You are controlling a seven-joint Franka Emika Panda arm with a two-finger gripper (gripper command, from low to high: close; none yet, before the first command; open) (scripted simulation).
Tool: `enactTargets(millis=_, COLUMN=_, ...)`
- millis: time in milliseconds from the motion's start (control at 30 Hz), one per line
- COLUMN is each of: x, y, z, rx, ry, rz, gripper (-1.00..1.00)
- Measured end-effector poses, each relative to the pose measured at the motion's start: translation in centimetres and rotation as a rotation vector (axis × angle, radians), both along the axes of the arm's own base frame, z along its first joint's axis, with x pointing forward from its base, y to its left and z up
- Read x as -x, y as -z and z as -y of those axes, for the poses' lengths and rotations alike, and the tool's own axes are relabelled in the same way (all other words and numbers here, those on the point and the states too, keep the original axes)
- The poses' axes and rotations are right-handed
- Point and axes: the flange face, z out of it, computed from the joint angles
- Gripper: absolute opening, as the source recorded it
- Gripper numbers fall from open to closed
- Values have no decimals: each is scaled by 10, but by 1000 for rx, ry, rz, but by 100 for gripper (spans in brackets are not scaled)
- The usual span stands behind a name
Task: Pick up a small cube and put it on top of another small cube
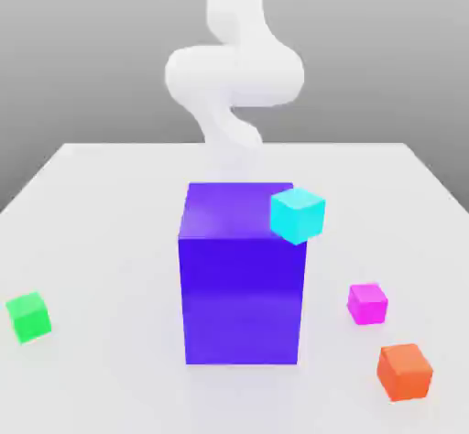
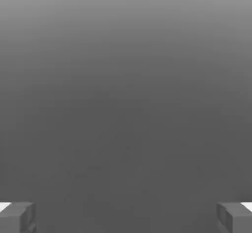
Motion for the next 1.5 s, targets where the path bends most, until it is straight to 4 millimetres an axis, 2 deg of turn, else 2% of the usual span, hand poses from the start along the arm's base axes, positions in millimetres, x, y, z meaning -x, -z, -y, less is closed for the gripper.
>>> enactTargets(millis=67, x=-21, y=49, z=-33, rx=18, ry=-26, rz=-63, gripper=0)
enactTargets(millis=133, x=-32, y=99, z=-69, rx=47, ry=-68, rz=-118, gripper=0)
enactTargets(millis=233, x=-32, y=174, z=-117, rx=76, ry=-130, rz=-204, gripper=0)
enactTargets(millis=300, x=-23, y=224, z=-143, rx=86, ry=-166, rz=-268, gripper=0)
enactTargets(millis=433, x=16, y=325, z=-188, rx=104, ry=-239, rz=-408, gripper=0)
enactTargets(millis=533, x=69, y=402, z=-213, rx=121, ry=-298, rz=-530, gripper=0)
enactTargets(millis=600, x=100, y=445, z=-211, rx=105, ry=-266, rz=-633, gripper=0)
enactTargets(millis=633, x=103, y=457, z=-201, rx=85, ry=-210, rz=-676, gripper=0)
enactTargets(millis=967, x=109, y=529, z=-197, rx=63, ry=-161, rz=-720, gripper=0)
enactTargets(millis=1000, x=109, y=534, z=-196, rx=64, ry=-161, rz=-721, gripper=-100)
enactTargets(millis=1233, x=109, y=534, z=-196, rx=64, ry=-161, rz=-719, gripper=-100)
enactTargets(millis=1500, x=108, y=482, z=-198, rx=64, ry=-162, rz=-717, gripper=-100)
